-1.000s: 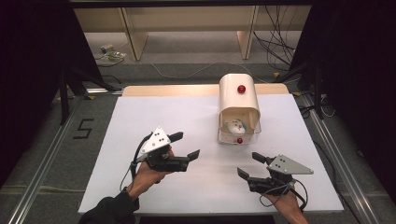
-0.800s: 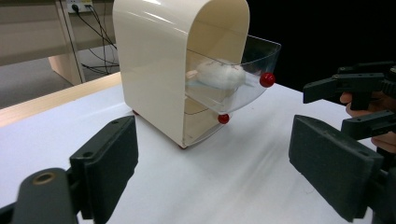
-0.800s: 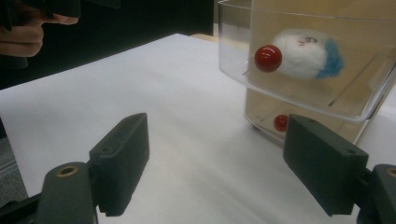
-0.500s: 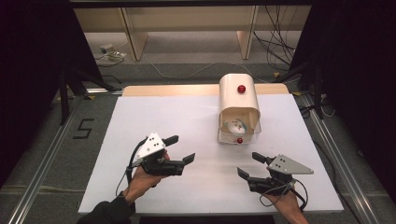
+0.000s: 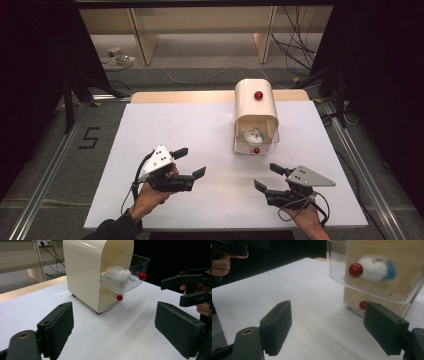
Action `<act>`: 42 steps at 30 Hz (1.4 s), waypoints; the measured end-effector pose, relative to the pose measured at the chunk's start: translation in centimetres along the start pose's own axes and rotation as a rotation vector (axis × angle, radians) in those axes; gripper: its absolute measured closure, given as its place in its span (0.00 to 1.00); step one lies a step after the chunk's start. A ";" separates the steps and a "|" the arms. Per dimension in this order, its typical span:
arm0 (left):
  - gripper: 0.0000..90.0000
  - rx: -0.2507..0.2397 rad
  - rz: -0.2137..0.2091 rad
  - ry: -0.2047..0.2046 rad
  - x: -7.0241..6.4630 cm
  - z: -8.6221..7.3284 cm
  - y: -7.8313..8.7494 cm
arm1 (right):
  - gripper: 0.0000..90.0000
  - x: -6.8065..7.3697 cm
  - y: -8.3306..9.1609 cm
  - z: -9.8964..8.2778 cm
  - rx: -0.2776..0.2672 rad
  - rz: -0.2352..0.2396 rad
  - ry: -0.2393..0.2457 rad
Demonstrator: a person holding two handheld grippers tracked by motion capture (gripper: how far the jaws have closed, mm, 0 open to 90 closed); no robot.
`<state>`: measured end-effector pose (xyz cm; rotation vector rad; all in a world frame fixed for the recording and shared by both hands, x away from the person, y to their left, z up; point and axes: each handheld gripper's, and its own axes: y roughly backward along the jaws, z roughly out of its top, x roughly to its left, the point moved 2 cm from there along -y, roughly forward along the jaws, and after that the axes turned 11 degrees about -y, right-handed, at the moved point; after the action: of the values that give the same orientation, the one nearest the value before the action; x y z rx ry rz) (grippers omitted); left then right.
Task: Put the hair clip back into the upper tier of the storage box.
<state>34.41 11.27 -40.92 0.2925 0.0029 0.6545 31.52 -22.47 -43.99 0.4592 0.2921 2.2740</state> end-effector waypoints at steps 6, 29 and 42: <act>0.17 0.002 0.005 -0.014 -0.1 -0.2 0.2 | 0.26 0.0 0.0 0.0 0.001 0.000 0.002; 0.17 0.027 -0.003 -0.030 -0.3 -1.4 1.8 | 0.26 -0.1 0.0 0.0 0.001 -0.004 0.000; 0.16 0.018 0.001 -0.012 -0.2 -1.8 2.1 | 0.26 -0.1 0.0 0.0 0.003 -0.004 0.001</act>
<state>32.88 13.22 -42.11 0.3137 -0.0033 0.6542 31.58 -22.57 -44.00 0.4587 0.2971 2.2703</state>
